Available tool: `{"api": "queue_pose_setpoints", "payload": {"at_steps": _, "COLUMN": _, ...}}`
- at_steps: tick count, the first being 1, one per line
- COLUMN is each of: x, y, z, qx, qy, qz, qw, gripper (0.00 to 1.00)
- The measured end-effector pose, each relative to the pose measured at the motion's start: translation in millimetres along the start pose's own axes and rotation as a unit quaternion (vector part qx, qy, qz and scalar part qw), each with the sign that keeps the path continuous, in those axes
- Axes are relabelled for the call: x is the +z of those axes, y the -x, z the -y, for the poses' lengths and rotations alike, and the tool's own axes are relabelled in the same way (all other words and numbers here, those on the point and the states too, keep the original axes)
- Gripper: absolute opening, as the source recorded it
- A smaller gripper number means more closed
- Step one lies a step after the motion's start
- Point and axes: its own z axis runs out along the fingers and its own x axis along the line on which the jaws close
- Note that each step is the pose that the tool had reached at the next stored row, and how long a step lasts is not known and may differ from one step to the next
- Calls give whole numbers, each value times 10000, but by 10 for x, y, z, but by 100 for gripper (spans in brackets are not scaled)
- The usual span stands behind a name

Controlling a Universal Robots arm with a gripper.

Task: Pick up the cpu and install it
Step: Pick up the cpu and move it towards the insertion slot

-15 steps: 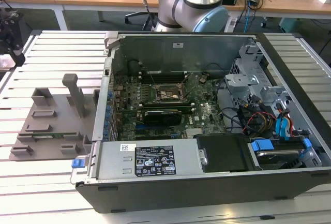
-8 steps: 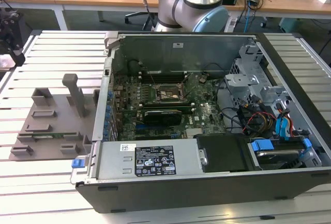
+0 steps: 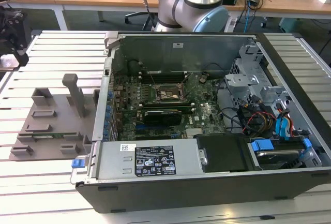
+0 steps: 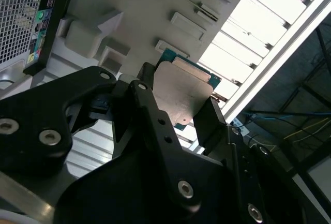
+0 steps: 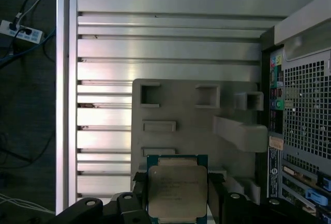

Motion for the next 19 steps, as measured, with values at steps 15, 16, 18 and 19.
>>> {"api": "queue_pose_setpoints", "payload": {"at_steps": 15, "x": 8, "y": 353, "z": 5, "qx": 0, "qy": 0, "qz": 0, "qw": 10000, "gripper": 55}}
{"api": "queue_pose_setpoints", "payload": {"at_steps": 16, "x": 8, "y": 370, "z": 5, "qx": 0, "qy": 0, "qz": 0, "qw": 10000, "gripper": 55}}
{"api": "queue_pose_setpoints", "payload": {"at_steps": 18, "x": 8, "y": 411, "z": 5, "qx": 0, "qy": 0, "qz": -1, "qw": 10000, "gripper": 55}}
{"api": "queue_pose_setpoints", "payload": {"at_steps": 19, "x": 9, "y": 432, "z": 5, "qx": 1, "qy": 0, "qz": -1, "qw": 10000, "gripper": 55}}
